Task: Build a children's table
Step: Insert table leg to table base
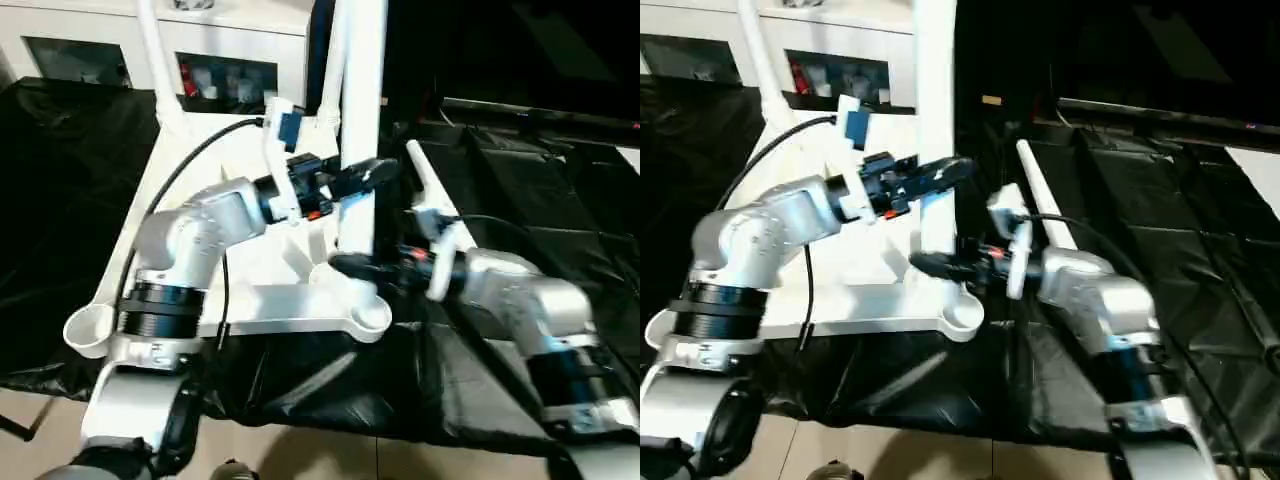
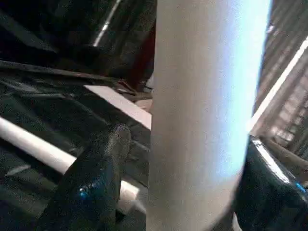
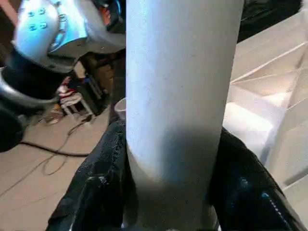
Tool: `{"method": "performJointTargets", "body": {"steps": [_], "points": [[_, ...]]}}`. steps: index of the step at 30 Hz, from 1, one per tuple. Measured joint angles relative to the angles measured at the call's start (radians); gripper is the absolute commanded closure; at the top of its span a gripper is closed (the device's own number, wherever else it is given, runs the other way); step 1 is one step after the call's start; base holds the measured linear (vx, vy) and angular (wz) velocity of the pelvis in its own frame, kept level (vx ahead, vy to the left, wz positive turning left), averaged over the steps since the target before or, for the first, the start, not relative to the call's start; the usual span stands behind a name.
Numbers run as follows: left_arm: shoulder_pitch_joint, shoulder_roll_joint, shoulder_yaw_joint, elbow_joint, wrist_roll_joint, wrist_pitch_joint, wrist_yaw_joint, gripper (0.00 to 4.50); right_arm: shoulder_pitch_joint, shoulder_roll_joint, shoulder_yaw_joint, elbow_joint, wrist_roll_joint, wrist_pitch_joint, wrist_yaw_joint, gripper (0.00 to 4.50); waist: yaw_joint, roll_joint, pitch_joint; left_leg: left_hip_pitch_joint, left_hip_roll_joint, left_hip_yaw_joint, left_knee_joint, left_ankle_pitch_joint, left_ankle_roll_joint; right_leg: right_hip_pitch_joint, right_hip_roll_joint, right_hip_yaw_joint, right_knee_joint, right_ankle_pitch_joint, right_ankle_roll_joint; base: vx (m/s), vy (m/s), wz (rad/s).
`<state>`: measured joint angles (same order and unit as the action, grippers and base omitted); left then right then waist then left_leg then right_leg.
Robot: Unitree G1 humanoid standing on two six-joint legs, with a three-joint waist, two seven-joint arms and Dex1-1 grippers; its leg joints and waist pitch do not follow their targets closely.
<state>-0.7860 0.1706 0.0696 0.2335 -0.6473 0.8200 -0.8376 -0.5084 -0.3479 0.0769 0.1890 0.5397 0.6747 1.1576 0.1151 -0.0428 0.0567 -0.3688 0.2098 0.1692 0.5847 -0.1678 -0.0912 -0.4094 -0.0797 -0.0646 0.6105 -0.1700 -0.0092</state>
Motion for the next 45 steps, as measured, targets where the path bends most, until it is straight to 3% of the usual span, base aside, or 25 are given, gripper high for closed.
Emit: {"method": "performJointTargets", "body": {"steps": [6, 7, 11, 20, 22, 29, 45], "points": [[-0.002, -0.003, 0.025, 0.008, -0.049, 0.017, -0.028, 1.33, 0.002, -0.011, -0.005, -0.025, 0.023, 0.021, 0.024, 2.58, 0.000, 0.000, 0.000, 0.000, 0.000, 0.000, 0.000, 0.000, 0.000, 0.000, 0.000, 0.000, 0.001, 0.000, -0.001, 0.000, 0.000, 0.00], [-0.002, -0.003, 0.025, 0.008, -0.054, 0.017, -0.032, 1.61, 0.003, -0.012, -0.005, -0.027, 0.027, 0.022, 0.027, 2.58, 0.000, 0.000, 0.000, 0.000, 0.000, 0.000, 0.000, 0.000, 0.000, 0.000, 0.000, 0.000, 0.001, 0.000, -0.001, 0.000, 0.000, 0.00], [-0.002, -0.003, 0.024, 0.006, -0.065, 0.018, -0.043, 1.73, 0.003, -0.014, -0.004, -0.027, 0.034, 0.023, 0.027, 2.58, 0.000, 0.000, 0.000, 0.000, 0.000, 0.000, 0.001, 0.000, 0.000, 0.000, 0.000, 0.000, 0.000, 0.000, 0.000, 0.000, 0.000, 0.00], [-0.002, -0.015, 0.022, 0.003, -0.061, 0.002, -0.030, 2.48, 0.003, -0.021, -0.009, -0.027, 0.030, 0.018, 0.019, 2.58, 0.001, 0.000, 0.000, 0.000, 0.000, 0.000, 0.001, 0.000, 0.000, 0.000, 0.000, 0.000, 0.000, 0.000, 0.000, 0.000, 0.000, 0.00], [-0.002, -0.014, 0.014, 0.002, -0.053, -0.007, -0.030, 2.60, 0.003, -0.021, -0.004, -0.027, 0.024, 0.011, 0.011, 2.02, 0.001, 0.000, 0.000, 0.000, 0.000, 0.000, 0.001, 0.000, 0.000, 0.000, 0.000, 0.000, 0.000, 0.000, 0.000, 0.000, 0.000, 0.00], [0.001, 0.017, -0.012, -0.002, -0.019, -0.023, -0.034, 2.64, 0.002, -0.025, 0.017, -0.029, -0.006, -0.015, 0.005, 1.42, 0.000, 0.000, 0.000, 0.000, 0.000, 0.000, 0.001, 0.000, 0.000, 0.000, 0.000, 0.000, 0.000, 0.000, 0.000, 0.000, 0.000, 0.00], [0.022, 0.038, -0.094, -0.034, 0.013, -0.043, -0.096, 2.64, -0.028, -0.034, 0.031, -0.016, -0.023, -0.006, 0.006, 1.41, 0.000, 0.000, 0.000, 0.000, 0.000, 0.000, 0.001, 0.000, 0.000, 0.000, 0.000, 0.000, 0.001, 0.000, 0.000, 0.000, 0.000, 0.00]]}}
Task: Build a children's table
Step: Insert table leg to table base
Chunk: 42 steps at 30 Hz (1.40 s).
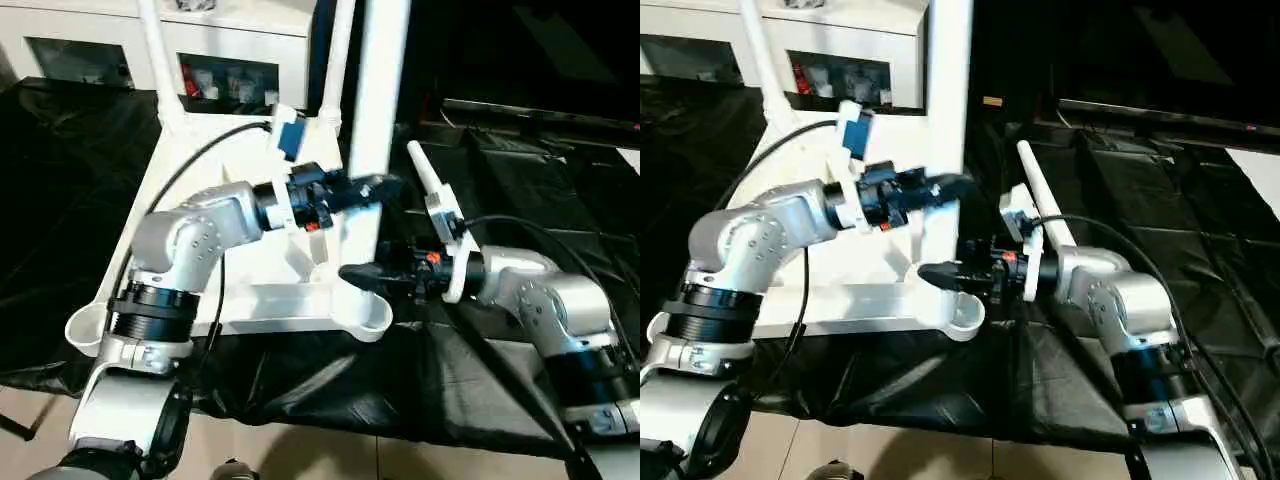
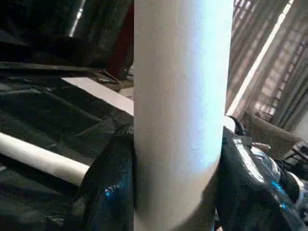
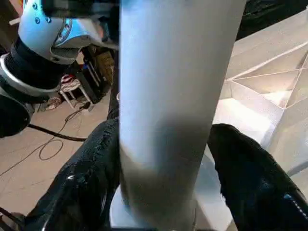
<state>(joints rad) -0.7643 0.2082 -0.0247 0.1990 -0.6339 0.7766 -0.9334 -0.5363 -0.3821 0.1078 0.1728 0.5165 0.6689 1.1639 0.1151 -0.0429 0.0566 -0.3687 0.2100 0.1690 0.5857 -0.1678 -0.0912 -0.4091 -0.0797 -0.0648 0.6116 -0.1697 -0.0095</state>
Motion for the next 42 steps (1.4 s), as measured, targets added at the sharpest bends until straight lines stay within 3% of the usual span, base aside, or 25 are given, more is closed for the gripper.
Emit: {"method": "performJointTargets", "body": {"steps": [24, 31, 40, 41, 42], "points": [[0.006, -0.003, -0.033, 0.000, 0.002, -0.009, -0.024, 2.64, -0.011, 0.006, 0.041, 0.034, -0.001, 0.041, 0.020, 1.41, 0.000, 0.000, 0.000, 0.000, 0.000, 0.000, 0.000, 0.000, 0.000, 0.000, 0.000, 0.000, 0.000, 0.000, 0.000, 0.000, 0.000, 0.00], [0.006, -0.003, -0.035, 0.000, 0.004, -0.010, -0.024, 2.64, -0.011, 0.006, 0.051, 0.034, 0.000, 0.044, 0.031, 2.11, 0.000, 0.000, 0.000, 0.000, 0.000, 0.000, 0.001, 0.000, 0.000, 0.000, 0.000, 0.000, 0.000, 0.000, 0.000, 0.000, 0.000, 0.00], [0.006, 0.003, -0.040, 0.000, 0.004, -0.011, -0.024, 2.64, -0.014, 0.007, 0.057, 0.034, -0.002, 0.041, 0.035, 2.56, 0.000, 0.000, 0.000, 0.000, 0.000, 0.000, 0.001, 0.000, 0.000, 0.000, 0.000, 0.000, 0.001, 0.000, 0.000, 0.000, 0.000, 0.00], [0.006, 0.004, -0.041, 0.000, 0.004, -0.011, -0.024, 2.29, -0.014, 0.008, 0.057, 0.034, -0.002, 0.041, 0.035, 2.57, 0.000, 0.000, 0.000, 0.000, 0.000, 0.000, 0.001, 0.000, 0.000, 0.000, 0.000, 0.000, 0.001, 0.000, 0.000, 0.000, 0.000, 0.00], [0.006, 0.003, -0.039, 0.000, 0.004, -0.010, -0.023, 2.29, -0.014, 0.009, 0.057, 0.034, -0.004, 0.038, 0.034, 2.57, 0.000, 0.000, 0.000, 0.000, 0.000, 0.000, 0.001, 0.000, 0.000, 0.000, 0.000, 0.000, 0.001, 0.000, 0.000, 0.000, 0.000, 0.00]]}}
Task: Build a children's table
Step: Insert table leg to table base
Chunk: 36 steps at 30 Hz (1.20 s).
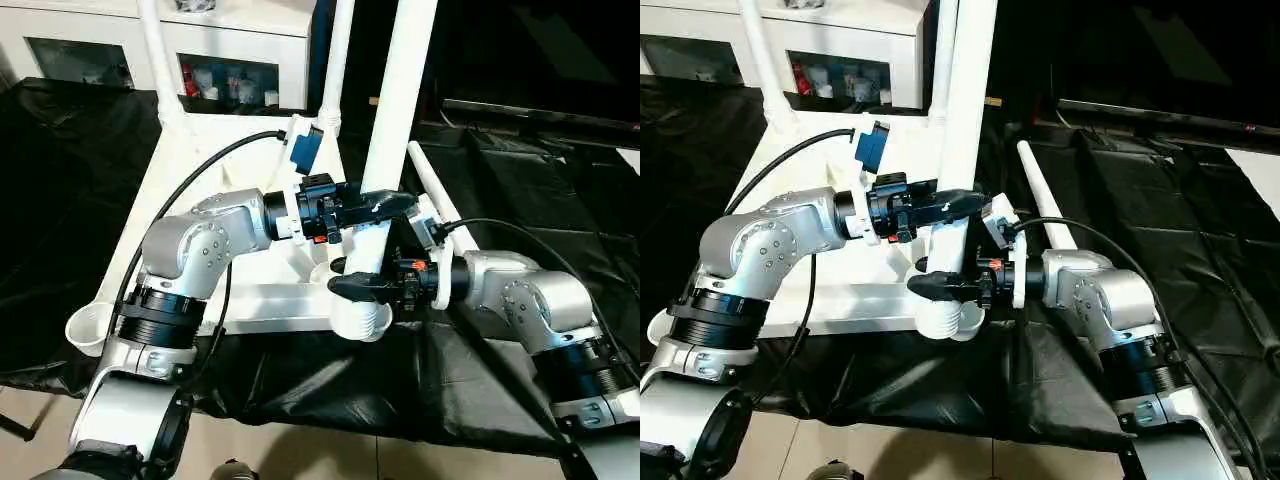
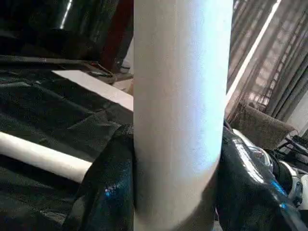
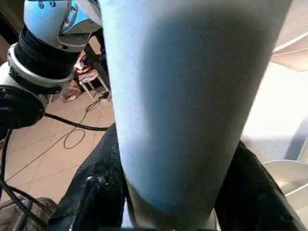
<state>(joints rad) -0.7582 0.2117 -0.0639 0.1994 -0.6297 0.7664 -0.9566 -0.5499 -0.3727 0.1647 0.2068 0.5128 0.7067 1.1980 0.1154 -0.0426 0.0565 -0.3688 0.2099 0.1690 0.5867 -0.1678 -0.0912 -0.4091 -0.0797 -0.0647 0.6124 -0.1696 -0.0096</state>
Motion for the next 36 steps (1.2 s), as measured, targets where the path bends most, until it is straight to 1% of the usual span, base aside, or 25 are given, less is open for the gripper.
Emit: {"method": "performJointTargets", "body": {"steps": [2, 3, 4, 5, 6, 7, 9, 10, 12, 14, 15, 17, 19, 22, 28, 29, 30, 32, 33, 35, 36], "points": [[0.000, -0.002, 0.005, 0.000, -0.002, 0.007, 0.001, 1.94, 0.000, 0.005, 0.000, 0.000, -0.003, -0.003, -0.004, 2.58, 0.000, 0.000, 0.000, 0.000, 0.000, 0.000, 0.000, 0.000, 0.000, 0.000, 0.000, 0.000, 0.000, 0.000, 0.000, 0.000, 0.000, 0.00], [0.000, -0.004, 0.006, 0.000, -0.003, 0.011, 0.002, 1.92, 0.000, 0.006, 0.000, 0.000, -0.005, -0.003, -0.008, 2.59, 0.000, 0.000, 0.000, 0.000, 0.000, 0.000, 0.000, 0.000, 0.000, 0.000, 0.000, 0.000, 0.000, 0.000, 0.000, 0.000, 0.000, 0.00], [0.000, -0.013, 0.011, 0.001, -0.004, 0.010, 0.005, 1.73, 0.000, 0.008, -0.001, 0.001, -0.005, -0.011, -0.019, 2.59, 0.000, 0.000, 0.000, 0.000, 0.000, 0.000, 0.000, 0.000, 0.000, 0.000, 0.000, 0.000, 0.000, 0.000, 0.000, 0.000, 0.000, 0.00], [0.000, -0.017, 0.015, 0.001, -0.004, 0.005, 0.008, 1.73, 0.000, 0.010, -0.003, 0.001, -0.005, -0.016, -0.026, 2.59, 0.000, 0.000, 0.000, 0.000, 0.000, 0.000, 0.000, 0.000, 0.000, 0.000, 0.000, 0.000, 0.000, 0.000, 0.000, 0.000, 0.000, 0.00], [0.000, -0.024, 0.019, 0.001, -0.004, -0.010, 0.012, 1.60, 0.000, 0.016, -0.008, 0.001, -0.005, -0.023, -0.036, 2.59, 0.000, 0.000, 0.000, 0.000, 0.000, 0.000, 0.000, 0.000, 0.000, 0.000, 0.000, 0.000, 0.000, 0.000, 0.000, 0.000, 0.000, 0.00], [0.002, -0.041, 0.037, 0.001, -0.005, -0.047, 0.020, 1.53, 0.003, 0.029, -0.020, 0.001, -0.006, -0.035, -0.054, 2.59, 0.000, 0.000, 0.000, 0.000, 0.000, 0.000, 0.000, 0.000, 0.000, 0.000, 0.000, 0.000, 0.000, 0.000, 0.000, 0.000, 0.000, 0.00], [0.003, -0.064, 0.062, -0.002, -0.005, -0.097, 0.038, 1.49, 0.008, 0.044, -0.031, 0.000, -0.006, -0.045, -0.077, 2.59, 0.000, 0.000, 0.000, 0.000, 0.000, 0.000, 0.000, 0.000, 0.000, 0.000, 0.000, 0.000, 0.000, 0.000, 0.000, 0.000, 0.000, 0.00], [0.004, -0.075, 0.072, -0.011, -0.004, -0.139, 0.058, 1.49, 0.013, 0.054, -0.040, 0.000, -0.008, -0.055, -0.099, 2.59, 0.000, 0.000, 0.000, 0.000, 0.000, 0.000, 0.001, 0.000, 0.000, 0.000, 0.000, 0.000, 0.000, 0.000, 0.000, 0.000, 0.000, 0.00], [0.004, -0.078, 0.087, -0.030, -0.004, -0.158, 0.070, 1.49, 0.022, 0.065, -0.045, -0.002, -0.011, -0.076, -0.125, 2.59, 0.000, 0.001, 0.000, 0.000, 0.000, 0.000, 0.000, 0.000, 0.000, 0.000, 0.000, 0.000, 0.000, 0.000, 0.000, 0.000, 0.000, 0.00], [0.015, -0.050, 0.080, -0.046, 0.002, -0.167, 0.051, 1.49, 0.042, 0.087, -0.055, -0.010, -0.023, -0.108, -0.168, 2.59, -0.001, 0.002, -0.001, 0.001, 0.000, 0.000, 0.000, 0.000, 0.000, 0.000, 0.000, 0.000, 0.000, 0.000, 0.000, 0.000, 0.000, 0.00], [0.027, -0.025, 0.066, -0.051, 0.016, -0.178, 0.030, 1.49, 0.054, 0.099, -0.060, -0.012, -0.030, -0.123, -0.193, 2.59, -0.003, 0.004, -0.001, 0.001, 0.000, 0.000, 0.000, 0.000, 0.000, 0.000, 0.000, 0.000, 0.000, 0.000, 0.000, 0.000, 0.000, 0.00], [0.065, 0.042, 0.005, -0.059, 0.068, -0.220, -0.043, 1.49, 0.082, 0.106, -0.087, -0.008, -0.053, -0.144, -0.265, 2.59, -0.003, 0.006, -0.001, 0.001, 0.000, 0.000, 0.000, 0.000, 0.000, 0.000, 0.000, 0.000, 0.000, 0.000, 0.000, 0.000, 0.000, 0.00], [0.101, 0.097, -0.072, -0.052, 0.146, -0.265, -0.096, 1.49, 0.095, 0.102, -0.111, -0.005, -0.094, -0.171, -0.341, 2.60, -0.002, 0.008, 0.000, 0.001, 0.000, 0.000, 0.000, 0.000, 0.000, 0.000, 0.000, 0.000, 0.000, 0.000, 0.000, 0.000, 0.000, 0.00], [0.118, 0.141, -0.153, -0.015, 0.249, -0.345, -0.119, 1.49, 0.099, 0.102, -0.126, -0.007, -0.139, -0.211, -0.431, 2.60, -0.002, 0.010, 0.001, 0.001, 0.000, -0.001, 0.000, 0.000, 0.000, 0.001, 0.000, 0.001, 0.000, 0.000, 0.001, 0.000, 0.000, 0.00], [0.137, 0.194, -0.240, 0.039, 0.363, -0.445, -0.151, 1.49, 0.146, 0.094, -0.154, -0.012, -0.174, -0.231, -0.513, 2.60, -0.005, 0.015, 0.001, 0.002, 0.000, -0.001, -0.001, 0.000, 0.000, 0.001, 0.000, 0.001, 0.000, 0.000, 0.001, 0.000, 0.000, 0.00], [0.143, 0.204, -0.259, 0.050, 0.381, -0.463, -0.157, 1.66, 0.154, 0.094, -0.157, -0.017, -0.177, -0.231, -0.523, 2.60, -0.006, 0.016, 0.001, 0.002, 0.000, -0.001, -0.001, 0.000, 0.000, 0.001, 0.000, 0.001, 0.000, 0.000, 0.001, 0.000, 0.000, 0.00], [0.156, 0.212, -0.279, 0.063, 0.408, -0.484, -0.165, 1.76, 0.161, 0.094, -0.158, -0.030, -0.184, -0.231, -0.531, 2.60, -0.007, 0.021, 0.003, 0.002, 0.000, -0.001, -0.001, 0.000, 0.000, 0.001, 0.001, 0.001, 0.000, 0.000, 0.001, 0.000, 0.000, 0.00], [0.170, 0.213, -0.317, 0.100, 0.450, -0.522, -0.176, 1.83, 0.164, 0.096, -0.157, -0.052, -0.189, -0.232, -0.542, 2.60, -0.012, 0.026, 0.004, 0.001, 0.000, 0.000, -0.001, 0.000, 0.000, 0.001, 0.001, 0.001, 0.000, 0.000, 0.001, 0.000, 0.000, 0.00], [0.174, 0.215, -0.333, 0.113, 0.465, -0.537, -0.180, 1.83, 0.165, 0.097, -0.156, -0.058, -0.191, -0.232, -0.545, 2.60, -0.013, 0.027, 0.004, 0.002, 0.000, -0.001, -0.001, 0.000, 0.000, 0.001, 0.001, 0.001, 0.000, 0.000, 0.001, 0.000, 0.000, 0.00], [0.186, 0.223, -0.355, 0.129, 0.491, -0.552, -0.192, 2.16, 0.165, 0.098, -0.156, -0.082, -0.192, -0.232, -0.548, 2.60, -0.015, 0.028, 0.003, 0.002, 0.000, -0.001, -0.002, 0.000, 0.000, 0.001, 0.001, 0.001, 0.000, 0.000, 0.001, 0.000, 0.000, 0.00], [0.194, 0.226, -0.359, 0.129, 0.496, -0.553, -0.195, 2.24, 0.165, 0.099, -0.156, -0.089, -0.192, -0.232, -0.548, 2.60, -0.017, 0.029, 0.003, 0.002, 0.000, -0.001, -0.002, 0.000, 0.000, 0.001, 0.001, 0.001, 0.000, 0.000, 0.001, 0.000, 0.000, 0.00]]}}
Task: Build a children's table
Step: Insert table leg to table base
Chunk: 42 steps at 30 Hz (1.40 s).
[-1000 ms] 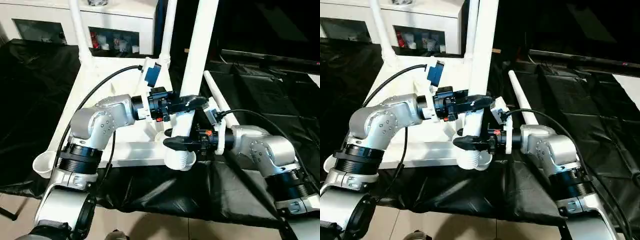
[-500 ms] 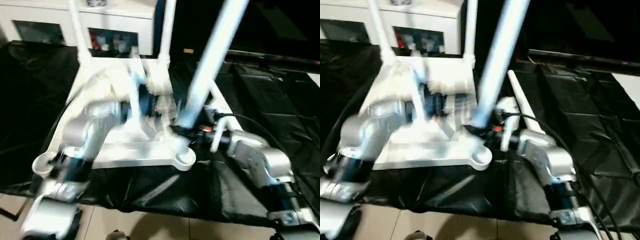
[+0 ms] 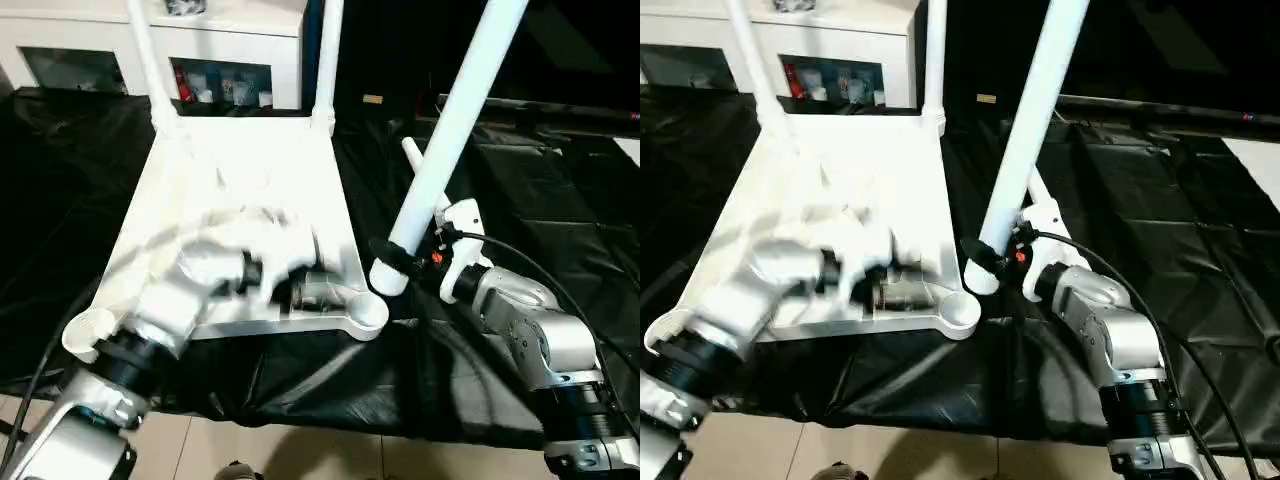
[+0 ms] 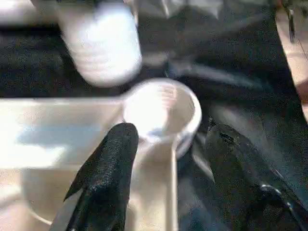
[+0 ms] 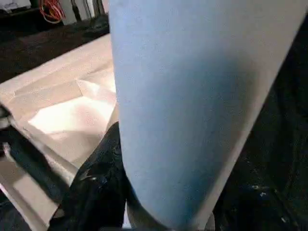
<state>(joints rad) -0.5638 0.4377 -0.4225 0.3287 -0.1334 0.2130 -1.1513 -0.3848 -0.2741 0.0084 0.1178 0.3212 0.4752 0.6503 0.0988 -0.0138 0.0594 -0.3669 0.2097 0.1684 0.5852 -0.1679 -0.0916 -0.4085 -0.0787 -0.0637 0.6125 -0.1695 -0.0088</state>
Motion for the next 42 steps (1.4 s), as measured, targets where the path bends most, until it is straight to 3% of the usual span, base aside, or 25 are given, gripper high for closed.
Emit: {"method": "performJointTargets", "body": {"steps": [20, 28, 42], "points": [[0.044, 0.068, -0.009, 0.016, 0.069, 0.004, 0.011, 3.66, 0.030, 0.003, 0.042, -0.069, 0.035, 0.071, 0.036, 2.60, -0.007, 0.000, 0.000, 0.000, 0.001, 0.000, 0.000, 0.000, 0.000, 0.000, 0.000, 0.000, 0.000, 0.000, 0.000, 0.000, 0.000, 0.00], [0.046, 0.082, -0.008, 0.011, 0.071, 0.011, 0.001, 4.45, 0.031, -0.006, 0.053, -0.078, 0.040, 0.097, 0.053, 2.60, -0.007, 0.000, 0.000, 0.000, 0.001, 0.000, 0.000, 0.000, 0.000, 0.000, 0.000, 0.000, 0.001, 0.000, 0.000, 0.000, 0.000, 0.00], [0.047, 0.068, -0.005, 0.005, 0.080, 0.013, -0.001, 4.50, 0.036, -0.033, 0.086, -0.108, 0.057, 0.145, 0.096, 2.61, -0.007, 0.000, 0.000, 0.000, 0.001, 0.000, 0.001, 0.000, 0.000, 0.000, 0.000, 0.001, 0.000, 0.000, 0.000, 0.000, 0.000, 0.00]]}}
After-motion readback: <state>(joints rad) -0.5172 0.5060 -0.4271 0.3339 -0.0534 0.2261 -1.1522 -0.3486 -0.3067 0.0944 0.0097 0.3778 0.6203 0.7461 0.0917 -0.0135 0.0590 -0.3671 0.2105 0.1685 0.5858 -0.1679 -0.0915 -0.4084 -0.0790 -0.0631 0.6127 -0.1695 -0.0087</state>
